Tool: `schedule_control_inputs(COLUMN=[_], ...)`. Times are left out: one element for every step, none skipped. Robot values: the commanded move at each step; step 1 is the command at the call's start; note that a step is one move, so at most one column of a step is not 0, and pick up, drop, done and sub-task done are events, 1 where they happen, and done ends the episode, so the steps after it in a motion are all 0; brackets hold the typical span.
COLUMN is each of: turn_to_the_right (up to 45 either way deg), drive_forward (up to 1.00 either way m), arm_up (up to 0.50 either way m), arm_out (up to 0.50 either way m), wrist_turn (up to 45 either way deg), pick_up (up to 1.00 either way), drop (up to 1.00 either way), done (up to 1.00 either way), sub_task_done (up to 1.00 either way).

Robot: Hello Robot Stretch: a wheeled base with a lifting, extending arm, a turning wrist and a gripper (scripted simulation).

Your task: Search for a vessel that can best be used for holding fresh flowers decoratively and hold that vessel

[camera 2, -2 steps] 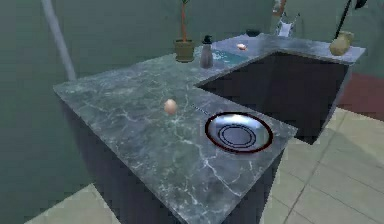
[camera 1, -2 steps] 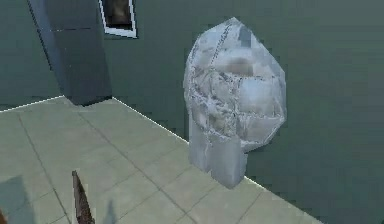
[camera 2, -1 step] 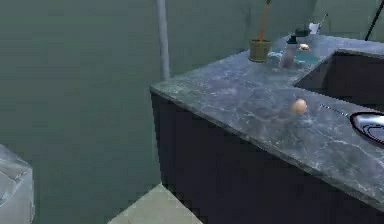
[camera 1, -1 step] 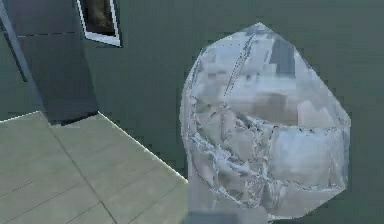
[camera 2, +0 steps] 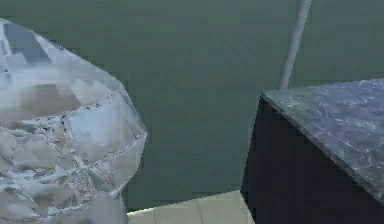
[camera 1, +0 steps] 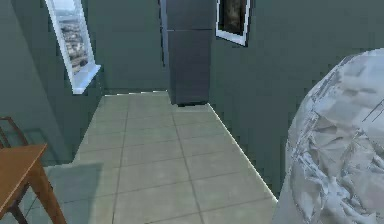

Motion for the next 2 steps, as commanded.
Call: schedule_control_inputs(turn_to_the_right=[0.0,-45.0], drive_forward=[0.70,0.00], arm_up=[0.00,0.00], arm_out=[0.00,0.00], wrist_turn=[0.0,0.0], pick_up=[0.00,0.00], drop=[0.00,0.00], done=[0.00,0.00], sub_task_done=[0.00,0.00])
